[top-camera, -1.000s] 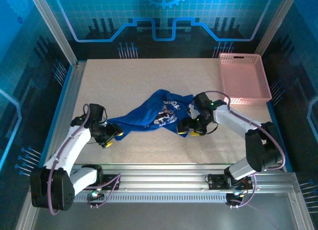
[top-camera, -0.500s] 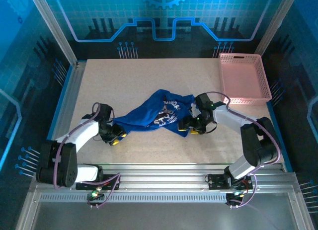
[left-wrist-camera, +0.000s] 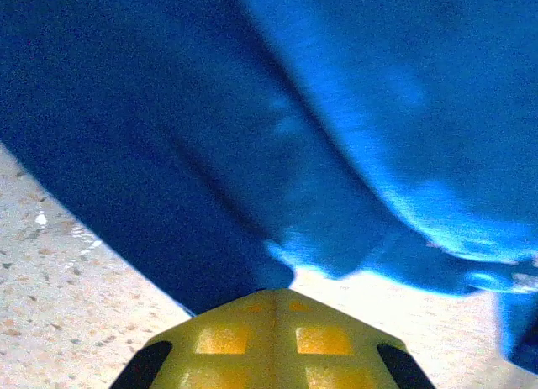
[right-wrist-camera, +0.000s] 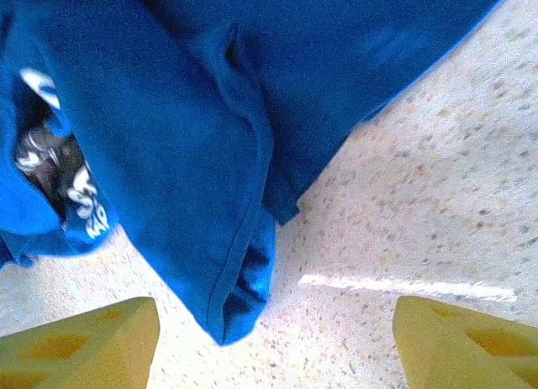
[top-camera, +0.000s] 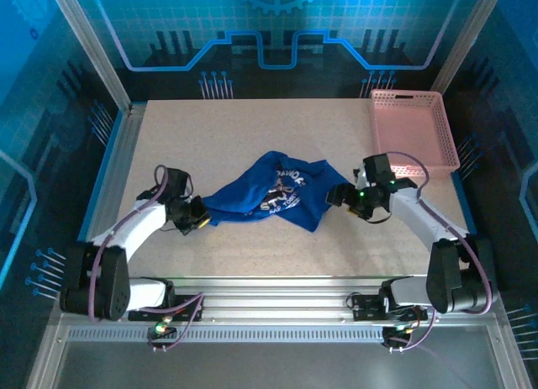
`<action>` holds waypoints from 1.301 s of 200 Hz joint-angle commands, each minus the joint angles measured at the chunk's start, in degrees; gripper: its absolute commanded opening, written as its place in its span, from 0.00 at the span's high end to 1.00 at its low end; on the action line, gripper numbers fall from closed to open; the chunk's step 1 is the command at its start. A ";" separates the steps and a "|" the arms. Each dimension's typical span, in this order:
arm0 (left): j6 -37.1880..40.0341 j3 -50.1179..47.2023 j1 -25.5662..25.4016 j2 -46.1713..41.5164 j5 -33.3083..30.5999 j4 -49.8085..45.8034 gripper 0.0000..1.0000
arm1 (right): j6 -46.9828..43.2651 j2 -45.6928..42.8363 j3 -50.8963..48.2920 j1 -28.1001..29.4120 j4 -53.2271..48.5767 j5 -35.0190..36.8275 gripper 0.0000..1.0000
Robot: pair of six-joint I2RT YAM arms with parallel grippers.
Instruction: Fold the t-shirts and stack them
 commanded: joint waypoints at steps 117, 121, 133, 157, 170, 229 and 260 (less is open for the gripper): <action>-0.03 8.22 0.47 -10.55 4.40 -8.33 1.00 | 3.01 15.01 8.23 0.16 7.27 -4.02 0.40; 0.17 8.06 0.49 -10.31 4.69 -8.58 1.00 | 2.89 15.48 8.52 0.17 7.46 -4.01 0.41; 0.81 7.42 0.49 -9.90 4.99 -9.83 0.97 | 2.46 17.08 9.76 0.34 7.35 -3.78 0.43; 1.95 4.94 0.66 -10.03 3.78 -12.36 0.47 | 0.89 20.22 12.03 0.87 6.78 -3.33 0.46; 1.76 3.03 0.71 -9.72 3.16 -12.46 0.42 | 0.25 21.73 12.93 1.03 7.09 -3.46 0.48; -1.96 -2.84 1.71 -9.35 2.68 -7.46 0.36 | -0.99 27.92 17.21 2.34 6.30 -2.68 0.65; -2.55 -4.57 2.83 -8.66 2.39 -5.42 0.36 | 0.38 27.03 16.99 1.94 5.21 -0.30 0.87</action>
